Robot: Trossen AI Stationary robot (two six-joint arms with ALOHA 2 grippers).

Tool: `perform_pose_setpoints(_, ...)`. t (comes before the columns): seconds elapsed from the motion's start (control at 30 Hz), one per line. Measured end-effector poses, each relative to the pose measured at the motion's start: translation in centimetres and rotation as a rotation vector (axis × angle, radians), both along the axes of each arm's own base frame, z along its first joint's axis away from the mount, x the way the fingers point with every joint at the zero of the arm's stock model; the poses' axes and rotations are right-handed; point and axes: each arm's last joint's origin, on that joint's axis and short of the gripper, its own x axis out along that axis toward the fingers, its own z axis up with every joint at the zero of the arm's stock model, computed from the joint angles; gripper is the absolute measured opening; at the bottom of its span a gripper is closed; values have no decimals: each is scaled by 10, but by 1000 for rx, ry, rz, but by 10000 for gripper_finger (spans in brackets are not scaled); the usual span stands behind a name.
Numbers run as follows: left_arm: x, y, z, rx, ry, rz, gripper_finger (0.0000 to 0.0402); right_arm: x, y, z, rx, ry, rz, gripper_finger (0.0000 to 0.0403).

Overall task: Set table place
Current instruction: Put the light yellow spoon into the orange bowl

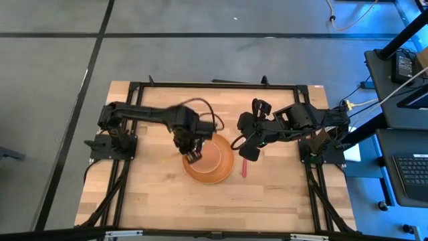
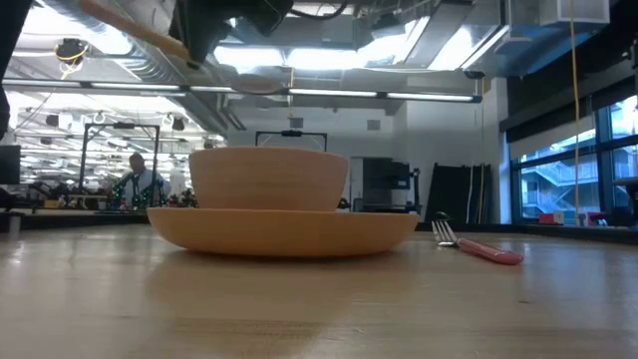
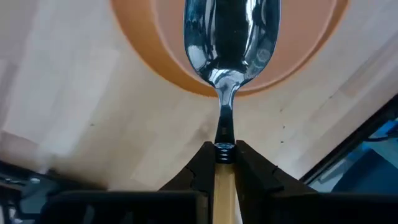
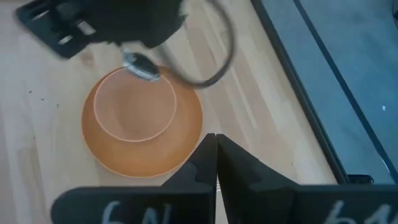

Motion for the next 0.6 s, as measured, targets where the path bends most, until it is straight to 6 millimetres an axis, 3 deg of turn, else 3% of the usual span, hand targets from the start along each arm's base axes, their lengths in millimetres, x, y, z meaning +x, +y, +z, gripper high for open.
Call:
perform_pose_setpoints(0.27, 30, -35, -44, -31, 50, -80, 32, 0, 0, 0, 3, -5, -11, 12)
perform_pose_setpoints(0.43, 43, -33, -74, -88, 140, -103, 32, 0, 0, 0, 29, -16, -37, 12)
perform_pose_setpoints(0.6, 49, -21, -84, -145, 156, -125, 32, 0, 0, 0, 51, -14, -37, 12)
